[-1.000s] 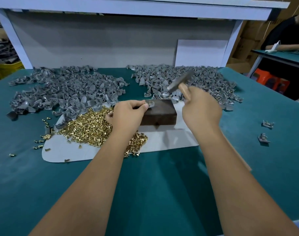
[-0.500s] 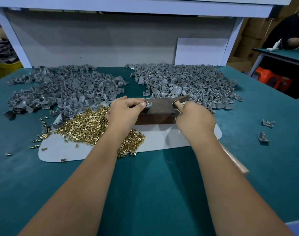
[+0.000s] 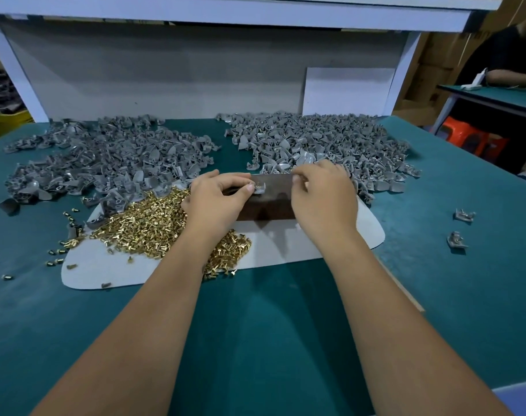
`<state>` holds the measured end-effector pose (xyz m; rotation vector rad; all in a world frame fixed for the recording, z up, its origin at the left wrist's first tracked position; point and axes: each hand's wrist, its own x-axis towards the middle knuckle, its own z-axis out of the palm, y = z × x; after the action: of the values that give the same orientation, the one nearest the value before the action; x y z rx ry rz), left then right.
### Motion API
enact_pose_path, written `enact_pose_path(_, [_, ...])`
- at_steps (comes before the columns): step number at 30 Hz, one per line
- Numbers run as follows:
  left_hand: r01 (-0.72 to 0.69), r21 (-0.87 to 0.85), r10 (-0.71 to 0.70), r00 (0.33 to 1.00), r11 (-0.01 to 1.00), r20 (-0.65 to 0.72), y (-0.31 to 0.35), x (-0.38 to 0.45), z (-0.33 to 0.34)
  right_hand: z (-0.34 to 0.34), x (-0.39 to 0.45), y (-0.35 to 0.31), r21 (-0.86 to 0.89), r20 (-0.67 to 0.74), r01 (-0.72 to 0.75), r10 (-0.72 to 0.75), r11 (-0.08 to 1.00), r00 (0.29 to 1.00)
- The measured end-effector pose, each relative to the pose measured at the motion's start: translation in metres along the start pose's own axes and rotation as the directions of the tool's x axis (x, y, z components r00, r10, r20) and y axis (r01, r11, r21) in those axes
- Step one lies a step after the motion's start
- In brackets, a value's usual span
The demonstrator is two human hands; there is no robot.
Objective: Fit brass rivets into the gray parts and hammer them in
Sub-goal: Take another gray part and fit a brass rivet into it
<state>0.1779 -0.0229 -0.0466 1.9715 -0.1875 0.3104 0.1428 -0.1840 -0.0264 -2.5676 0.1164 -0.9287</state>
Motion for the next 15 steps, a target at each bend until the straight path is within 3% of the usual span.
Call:
enact_pose_path(3, [-0.022,0.036,0.022,1.000,0.999,-0.009,0.000,0.000,0.000,0.013,0.004,-0.011,0.192,0.095,0.005,-0.023,0.981,0.995])
enact_pose_path(7, [-0.073,0.098,0.076,0.997,0.993,-0.030,-0.001,0.002,0.000,0.028,0.018,-0.018,0.176,0.230,-0.004,-0.037,0.984,0.973])
enact_pose_path(10, [-0.086,0.150,0.097,0.993,0.985,-0.065,-0.001,0.002,0.001,0.032,0.022,-0.023,0.084,0.212,-0.017,-0.001,0.996,0.977])
enact_pose_path(15, [-0.113,0.198,0.129,0.989,0.974,-0.068,-0.001,0.003,0.003,0.039,0.015,-0.030,-0.182,0.150,0.100,-0.073,0.978,0.986])
